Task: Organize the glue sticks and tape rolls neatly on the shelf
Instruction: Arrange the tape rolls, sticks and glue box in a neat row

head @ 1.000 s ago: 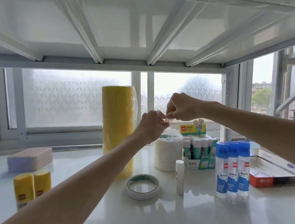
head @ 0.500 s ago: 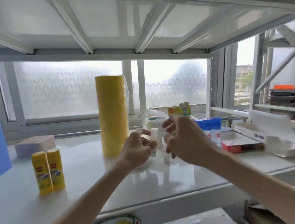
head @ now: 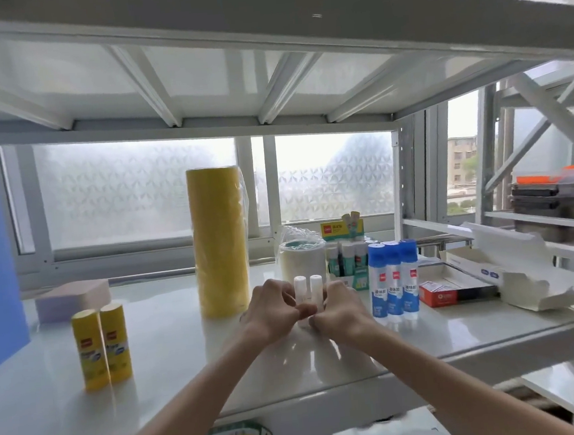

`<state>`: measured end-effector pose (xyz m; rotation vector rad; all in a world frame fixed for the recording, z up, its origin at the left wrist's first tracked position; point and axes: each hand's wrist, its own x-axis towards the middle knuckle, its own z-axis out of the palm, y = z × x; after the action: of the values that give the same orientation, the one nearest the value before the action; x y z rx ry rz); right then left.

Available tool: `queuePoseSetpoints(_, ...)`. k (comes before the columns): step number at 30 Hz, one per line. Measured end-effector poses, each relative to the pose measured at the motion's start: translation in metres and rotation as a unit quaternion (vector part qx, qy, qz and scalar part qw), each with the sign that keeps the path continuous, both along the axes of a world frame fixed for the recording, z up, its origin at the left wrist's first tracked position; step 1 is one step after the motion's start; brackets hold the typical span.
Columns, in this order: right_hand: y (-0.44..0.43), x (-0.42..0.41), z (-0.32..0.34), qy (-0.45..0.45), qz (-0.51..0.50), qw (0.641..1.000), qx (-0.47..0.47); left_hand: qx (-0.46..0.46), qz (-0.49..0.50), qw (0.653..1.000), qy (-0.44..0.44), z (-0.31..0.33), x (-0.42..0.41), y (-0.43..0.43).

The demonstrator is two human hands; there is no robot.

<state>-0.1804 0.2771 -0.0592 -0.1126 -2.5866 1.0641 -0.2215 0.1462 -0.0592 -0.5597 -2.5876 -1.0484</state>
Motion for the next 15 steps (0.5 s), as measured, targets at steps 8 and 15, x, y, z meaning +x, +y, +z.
queuePoseSetpoints(8,0.012,-0.007,-0.008,0.032,0.015,0.999,-0.035,-0.038,-0.049,0.998,-0.011,0.002,-0.013,-0.007)
queuePoseSetpoints(15,0.016,-0.004,-0.009,0.040,0.058,0.997,-0.022,-0.008,-0.024,1.000,-0.016,0.003,-0.008,0.001)
